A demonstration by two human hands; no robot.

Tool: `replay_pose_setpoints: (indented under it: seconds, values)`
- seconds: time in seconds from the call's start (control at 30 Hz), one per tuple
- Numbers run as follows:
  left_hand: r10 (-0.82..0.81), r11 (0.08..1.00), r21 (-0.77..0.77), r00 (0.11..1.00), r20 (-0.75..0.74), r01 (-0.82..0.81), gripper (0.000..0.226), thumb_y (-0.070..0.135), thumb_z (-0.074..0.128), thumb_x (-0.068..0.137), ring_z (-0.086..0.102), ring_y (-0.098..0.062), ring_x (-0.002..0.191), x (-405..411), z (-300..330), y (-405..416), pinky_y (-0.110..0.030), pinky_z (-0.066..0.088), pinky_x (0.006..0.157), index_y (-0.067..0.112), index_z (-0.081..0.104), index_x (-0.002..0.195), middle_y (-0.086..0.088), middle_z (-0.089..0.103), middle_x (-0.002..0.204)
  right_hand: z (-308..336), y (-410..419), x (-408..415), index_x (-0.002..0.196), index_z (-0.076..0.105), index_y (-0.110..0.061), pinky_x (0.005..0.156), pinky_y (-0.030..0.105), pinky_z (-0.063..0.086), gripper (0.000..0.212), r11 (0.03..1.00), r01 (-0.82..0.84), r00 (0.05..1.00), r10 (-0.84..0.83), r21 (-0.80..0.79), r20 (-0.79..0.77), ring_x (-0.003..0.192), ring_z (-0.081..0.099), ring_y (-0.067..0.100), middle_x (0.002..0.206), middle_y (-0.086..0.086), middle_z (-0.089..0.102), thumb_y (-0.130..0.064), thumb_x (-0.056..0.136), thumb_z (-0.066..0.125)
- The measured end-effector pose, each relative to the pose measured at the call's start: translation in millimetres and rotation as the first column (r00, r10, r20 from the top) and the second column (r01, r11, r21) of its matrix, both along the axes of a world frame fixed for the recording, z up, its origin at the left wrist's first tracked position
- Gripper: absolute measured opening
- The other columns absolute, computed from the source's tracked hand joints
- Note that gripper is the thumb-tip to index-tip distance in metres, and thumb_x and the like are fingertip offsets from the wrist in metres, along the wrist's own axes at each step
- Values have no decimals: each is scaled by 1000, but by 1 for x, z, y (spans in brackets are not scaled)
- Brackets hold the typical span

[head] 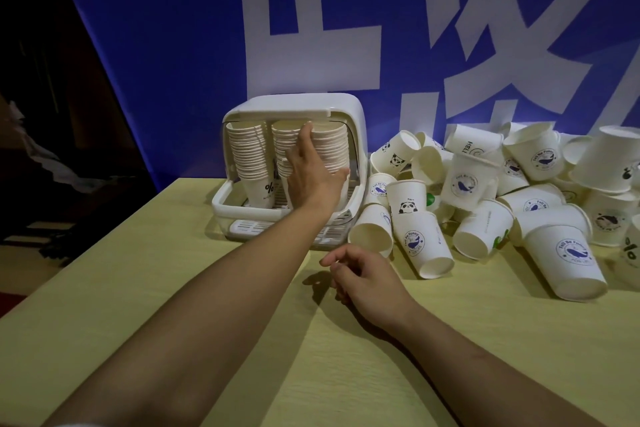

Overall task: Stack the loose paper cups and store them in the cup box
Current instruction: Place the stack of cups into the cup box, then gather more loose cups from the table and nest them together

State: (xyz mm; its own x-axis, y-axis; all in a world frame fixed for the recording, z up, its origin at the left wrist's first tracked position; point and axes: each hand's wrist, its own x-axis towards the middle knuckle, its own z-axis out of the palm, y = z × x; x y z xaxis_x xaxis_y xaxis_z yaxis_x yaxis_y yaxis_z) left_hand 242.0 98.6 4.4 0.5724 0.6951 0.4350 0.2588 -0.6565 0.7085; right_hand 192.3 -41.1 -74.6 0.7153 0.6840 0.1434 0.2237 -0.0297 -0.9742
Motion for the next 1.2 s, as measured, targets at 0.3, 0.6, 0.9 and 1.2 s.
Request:
replay_pose_setpoints:
  seconds: [0.3, 0.6, 0.9, 1.2]
  values:
    - [56, 994, -98, 998, 14, -54, 84, 26, 85, 78, 63, -35, 112, 10, -1, -1, -40, 46, 83, 24, 24, 137, -3, 55, 139, 0, 0, -1, 90, 68, -22, 55, 23, 46, 21, 1000, -4, 999, 5, -16, 39, 55, 52, 11, 65, 1, 59, -8, 95, 52]
    - [68, 991, -117, 997, 28, -64, 84, 18, 85, 78, 61, -39, 111, 25, 2, -4, -48, 51, 91, 19, 29, 141, -7, 52, 135, 3, -1, -1, 90, 67, -22, 58, 20, 47, 22, 999, -4, 996, 7, -38, 85, 60, 56, 10, 67, 2, 62, -7, 96, 52]
    - [47, 982, -187, 990, 130, -22, 59, 25, 80, 84, 60, -26, 105, 6, 1, -3, -37, 48, 83, 23, 36, 124, 1, 54, 129, 2, -1, -1, 88, 68, -26, 60, 26, 50, 24, 999, 5, 995, -1, -41, 101, 59, 56, 9, 67, 2, 62, -8, 95, 52]
    - [-96, 902, -324, 865, 493, 285, 30, 23, 68, 93, 58, 8, 68, -79, -30, -29, -12, 49, 63, 34, 46, 109, 11, 58, 109, 17, -16, -2, 88, 71, -30, 54, 22, 41, 24, 972, 213, 846, -234, 99, 479, 54, 55, 9, 62, -4, 62, -10, 90, 58]
